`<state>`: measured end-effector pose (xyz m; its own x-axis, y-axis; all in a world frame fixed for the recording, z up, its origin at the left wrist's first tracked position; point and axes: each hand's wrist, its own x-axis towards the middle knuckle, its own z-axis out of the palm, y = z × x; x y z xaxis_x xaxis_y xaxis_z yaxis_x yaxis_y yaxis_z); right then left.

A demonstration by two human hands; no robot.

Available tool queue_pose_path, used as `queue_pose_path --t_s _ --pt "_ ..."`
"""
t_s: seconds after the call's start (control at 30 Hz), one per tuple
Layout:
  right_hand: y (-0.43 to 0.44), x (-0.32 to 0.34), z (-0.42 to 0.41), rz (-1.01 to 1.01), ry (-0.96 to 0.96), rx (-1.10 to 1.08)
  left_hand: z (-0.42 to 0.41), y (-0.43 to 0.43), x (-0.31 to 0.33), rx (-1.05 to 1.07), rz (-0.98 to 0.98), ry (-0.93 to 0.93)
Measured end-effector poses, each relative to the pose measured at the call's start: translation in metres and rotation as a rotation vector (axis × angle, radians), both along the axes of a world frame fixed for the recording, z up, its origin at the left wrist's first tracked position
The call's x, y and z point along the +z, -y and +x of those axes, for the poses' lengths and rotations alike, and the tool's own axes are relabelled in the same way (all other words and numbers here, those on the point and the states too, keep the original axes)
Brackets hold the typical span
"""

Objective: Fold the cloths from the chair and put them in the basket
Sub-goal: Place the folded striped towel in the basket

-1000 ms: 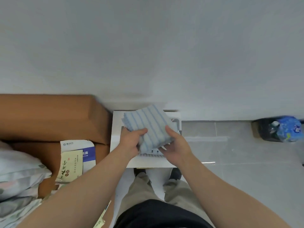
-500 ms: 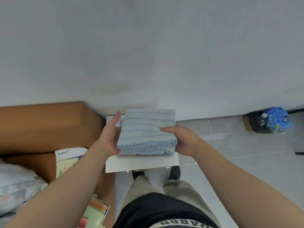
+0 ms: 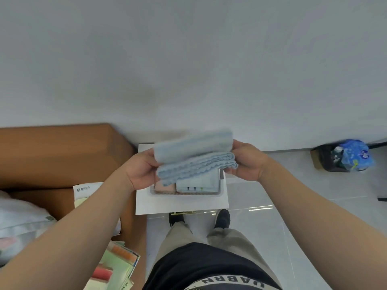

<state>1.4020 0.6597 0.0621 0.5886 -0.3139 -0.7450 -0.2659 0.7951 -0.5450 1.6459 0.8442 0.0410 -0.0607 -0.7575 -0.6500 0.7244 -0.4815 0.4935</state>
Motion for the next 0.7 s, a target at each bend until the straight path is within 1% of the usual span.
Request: queue_pose_path --t_s 0.1,0.17,0.2,0.23,0.3,0.37,0.43,0.5,0.57,0.63,0.7 --pt "-0.005 -0.007 0.001 0.030 -0.035 -0.023 -0.009 -0.009 -0.003 -0.010 0.101 0.016" --pt "-0.007 -0.013 0.002 0.099 -0.058 -0.036 -0.022 -0.013 -0.001 0.040 0.178 -0.015" --pt "-0.008 -0.017 0.003 0.137 -0.075 -0.024 -0.028 -0.016 -0.001 0.057 0.183 -0.032" --pt "-0.009 -0.019 0.004 0.156 -0.095 0.008 -0.034 -0.019 -0.003 0.063 0.183 -0.001" --pt "-0.012 -0.024 0.011 0.120 -0.153 0.120 -0.045 -0.026 -0.016 0.050 0.204 0.184" --pt "-0.015 -0.034 0.022 0.013 -0.227 0.187 -0.055 -0.035 -0.037 0.055 0.248 0.395" --pt "-0.017 -0.049 0.040 -0.063 -0.282 0.104 -0.062 -0.044 -0.055 0.110 0.274 0.545" --pt "-0.024 -0.058 0.068 -0.093 -0.293 -0.025 -0.065 -0.051 -0.070 0.173 0.288 0.688" --pt "-0.034 -0.075 0.100 -0.102 -0.311 -0.098 -0.066 -0.055 -0.084 0.212 0.343 0.834" --pt "-0.043 -0.102 0.133 -0.145 -0.357 -0.110 -0.064 -0.055 -0.101 0.240 0.405 0.959" --pt "-0.048 -0.139 0.160 -0.242 -0.405 -0.059 -0.059 -0.055 -0.118 0.208 0.418 1.071"
